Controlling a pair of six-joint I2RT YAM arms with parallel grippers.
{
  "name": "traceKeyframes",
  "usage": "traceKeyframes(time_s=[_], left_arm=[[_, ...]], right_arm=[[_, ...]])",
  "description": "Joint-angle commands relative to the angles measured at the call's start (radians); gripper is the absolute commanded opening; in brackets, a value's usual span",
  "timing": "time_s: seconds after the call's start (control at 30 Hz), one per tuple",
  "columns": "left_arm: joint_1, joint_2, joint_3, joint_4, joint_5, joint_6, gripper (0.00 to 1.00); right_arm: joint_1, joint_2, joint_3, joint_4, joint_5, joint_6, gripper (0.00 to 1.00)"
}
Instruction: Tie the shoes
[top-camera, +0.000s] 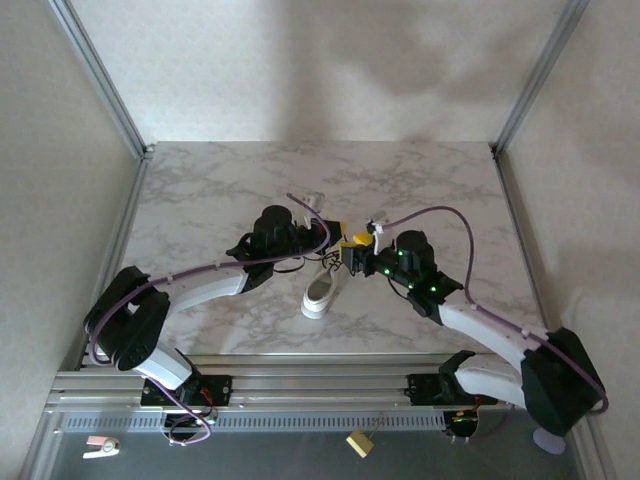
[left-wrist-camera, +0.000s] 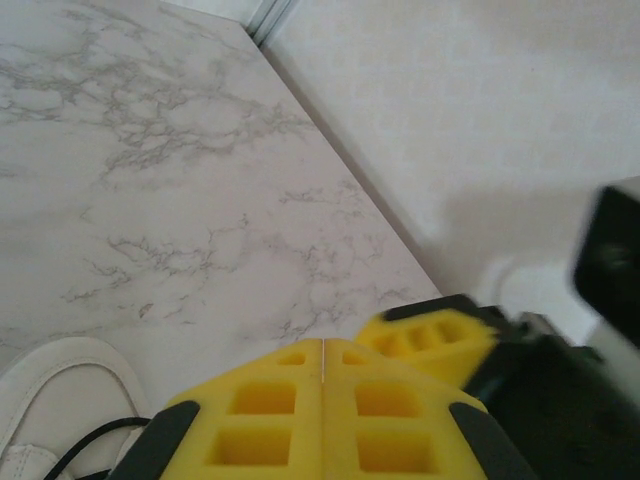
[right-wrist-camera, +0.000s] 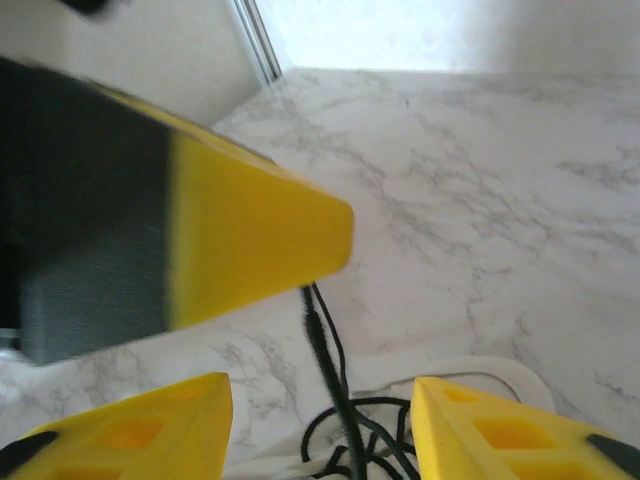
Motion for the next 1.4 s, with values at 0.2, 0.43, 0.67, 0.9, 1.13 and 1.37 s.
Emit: traceKeyframes(time_s=[0.2,0.43,0.67,0.9,1.13,1.37], left_arm=[[-0.001,-0.077,0.021,-0.088,-0.149,0.015,0.06],[0.064,-0.037,0.061,-0.472,-0.589,-0.057,0.60],[0.086,0.111,0.145,-0.714,-0.735,-0.201,0.58],[0.089,0.293,0.293,-0.877,-0.777,-0.304,0.51],[0.091,0.439,0.433,-0.973,-0.788,-0.321,0.51],[0.097,0.534,0.504,-0.998,-0.780,-0.318,0.51]], right_arm=[[-0.004,0.038,0.043,0.015,0.035,-0.019,0.00],[-0.005,-0.028,0.073,-0.216,0.168,0.035,0.00],[-0.004,0.018,0.112,-0.302,0.148,0.088,0.00],[-0.005,0.031,0.135,-0.316,0.118,0.094,0.00],[-0.004,0.007,0.123,-0.332,0.125,0.077,0.00],[-0.005,-0.014,0.100,-0.327,0.122,0.070,0.00]])
